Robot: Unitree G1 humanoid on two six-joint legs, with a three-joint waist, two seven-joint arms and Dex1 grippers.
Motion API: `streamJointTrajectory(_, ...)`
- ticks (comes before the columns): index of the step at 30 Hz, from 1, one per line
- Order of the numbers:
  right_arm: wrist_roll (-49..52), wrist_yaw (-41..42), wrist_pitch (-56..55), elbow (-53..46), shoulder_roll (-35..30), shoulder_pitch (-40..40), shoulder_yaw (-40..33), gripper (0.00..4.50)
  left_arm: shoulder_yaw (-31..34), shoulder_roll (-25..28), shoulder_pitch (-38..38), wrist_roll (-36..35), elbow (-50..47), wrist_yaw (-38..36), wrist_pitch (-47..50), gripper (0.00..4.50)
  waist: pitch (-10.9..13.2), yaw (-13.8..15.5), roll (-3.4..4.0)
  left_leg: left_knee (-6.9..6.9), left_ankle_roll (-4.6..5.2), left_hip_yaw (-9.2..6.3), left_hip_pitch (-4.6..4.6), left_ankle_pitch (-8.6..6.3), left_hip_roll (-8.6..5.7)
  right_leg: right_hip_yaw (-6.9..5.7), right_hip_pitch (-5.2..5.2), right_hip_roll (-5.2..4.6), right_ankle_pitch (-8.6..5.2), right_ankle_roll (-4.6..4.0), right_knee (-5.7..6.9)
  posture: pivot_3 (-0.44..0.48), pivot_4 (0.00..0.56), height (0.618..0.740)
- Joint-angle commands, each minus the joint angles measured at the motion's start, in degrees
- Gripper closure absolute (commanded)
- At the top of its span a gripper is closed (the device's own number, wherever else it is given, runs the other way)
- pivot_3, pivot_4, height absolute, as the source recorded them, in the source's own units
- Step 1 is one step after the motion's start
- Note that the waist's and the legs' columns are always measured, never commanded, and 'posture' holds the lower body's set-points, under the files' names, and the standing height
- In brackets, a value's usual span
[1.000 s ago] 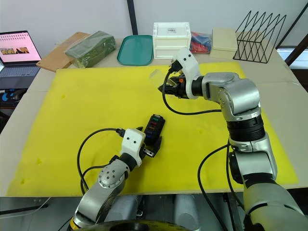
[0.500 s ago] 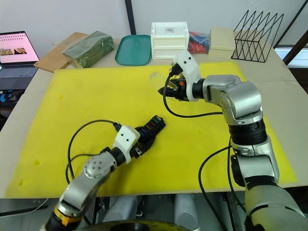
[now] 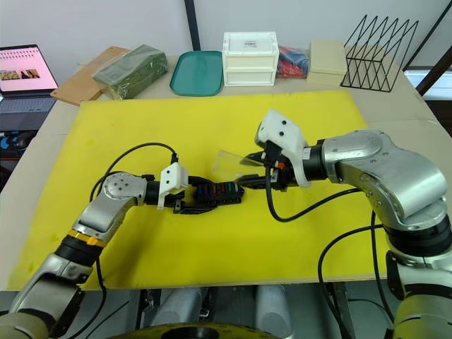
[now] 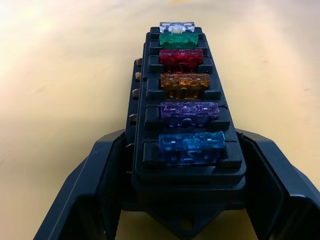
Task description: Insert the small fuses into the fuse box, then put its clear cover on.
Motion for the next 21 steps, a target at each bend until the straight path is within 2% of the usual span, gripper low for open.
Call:
streamJointTrajectory(1, -0.45, -1.49, 1.16, -1.04, -0.49, -2.15, 3.18, 2.62, -0.59, -1.71, -2.03, -0.22, 2.66, -3.49, -2.95, 1.74, 0.0, -0.01, 0.0, 0.0, 0.0, 0.0, 0.0, 0.0, 0.0, 0.0, 0.0, 0.0, 0.0, 0.0, 0.0, 0.0, 0.15, 0.74)
streamJointTrajectory(7, -2.62, -5.68, 6.23, 1.66, 4.12, -8.1, 13.08, 2.62, -0.68, -4.67, -3.61, 0.48, 6.54, -5.55, -4.2, 1.74, 0.0, 0.04, 0.0, 0.02, -0.01, -0.01, -0.01, 0.0, 0.0, 0.0, -0.02, -0.01, 0.01, 0.0, 0.01, 0.0, 0.15, 0.74)
streamJointTrajectory(12, -5.97, -7.01, 5.67, 4.19, 4.71, -9.4, 19.19, 2.62, -0.59, -5.26, -3.57, 1.0, 6.76, -5.81, -4.53, 1.74, -0.01, 0.12, -0.02, 0.03, -0.01, -0.04, -0.04, 0.0, -0.07, 0.0, -0.01, -0.05, 0.03, 0.01, -0.02, 0.0, 0.15, 0.74)
streamJointTrajectory(21, -8.74, -5.55, 2.72, 5.7, 4.08, -8.82, 21.88, 2.62, -0.18, -5.58, -3.51, 1.88, 6.5, -5.49, -4.52, 1.74, -0.01, 0.09, -0.02, 0.03, 0.0, -0.04, -0.02, 0.0, -0.07, -0.01, 0.01, -0.05, 0.05, 0.05, -0.03, 0.0, 0.15, 0.74)
